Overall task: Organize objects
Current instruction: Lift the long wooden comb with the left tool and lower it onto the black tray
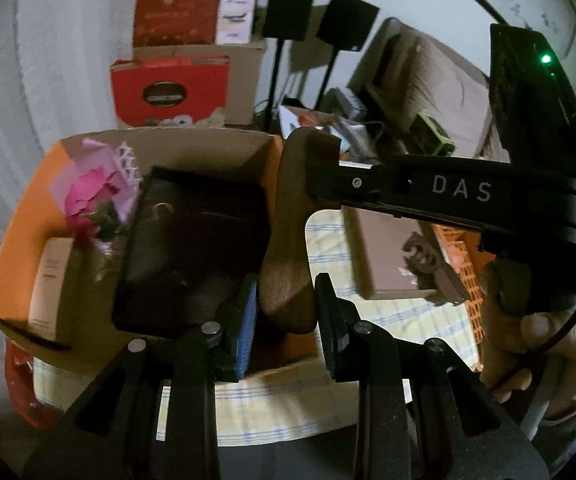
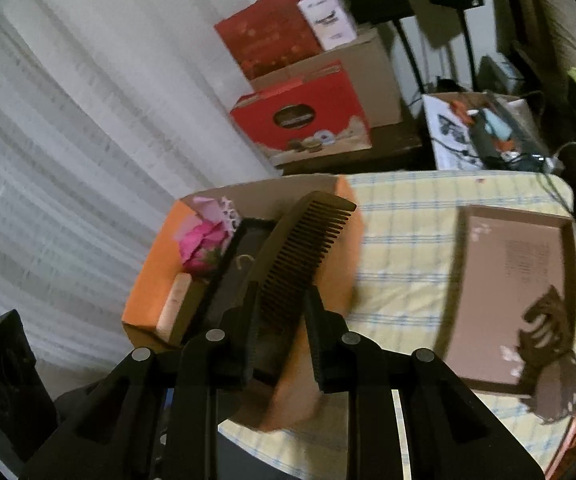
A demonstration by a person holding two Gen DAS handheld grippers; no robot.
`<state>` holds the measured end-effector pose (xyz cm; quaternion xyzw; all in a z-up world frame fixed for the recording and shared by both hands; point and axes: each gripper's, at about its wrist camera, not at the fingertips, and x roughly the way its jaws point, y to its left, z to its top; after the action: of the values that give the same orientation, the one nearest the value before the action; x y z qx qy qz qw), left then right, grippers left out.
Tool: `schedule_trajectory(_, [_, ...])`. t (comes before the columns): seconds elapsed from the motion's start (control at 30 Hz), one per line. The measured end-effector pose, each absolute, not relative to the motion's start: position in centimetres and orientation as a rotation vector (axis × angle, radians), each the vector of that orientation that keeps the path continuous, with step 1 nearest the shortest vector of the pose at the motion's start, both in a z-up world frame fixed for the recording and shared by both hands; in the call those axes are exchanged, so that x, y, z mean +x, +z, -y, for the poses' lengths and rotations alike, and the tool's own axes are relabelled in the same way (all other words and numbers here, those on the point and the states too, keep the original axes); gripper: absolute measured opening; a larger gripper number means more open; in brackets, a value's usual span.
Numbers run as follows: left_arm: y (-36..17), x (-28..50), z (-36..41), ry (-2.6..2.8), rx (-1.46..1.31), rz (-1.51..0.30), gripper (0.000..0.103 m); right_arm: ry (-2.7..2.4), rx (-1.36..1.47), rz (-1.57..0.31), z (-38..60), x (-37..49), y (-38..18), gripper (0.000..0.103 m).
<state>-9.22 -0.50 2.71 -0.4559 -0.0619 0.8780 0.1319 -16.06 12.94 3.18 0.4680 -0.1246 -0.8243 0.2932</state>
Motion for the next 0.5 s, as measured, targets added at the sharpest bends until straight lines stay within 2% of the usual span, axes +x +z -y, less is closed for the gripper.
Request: schedule_trajectory(0.5, [-2.6, -13.6, 3.4, 2.520, -1.510, 0.226, 0.024, -2.224, 1.351, 0.078, -6.9, -19.7, -0.4, 0.022])
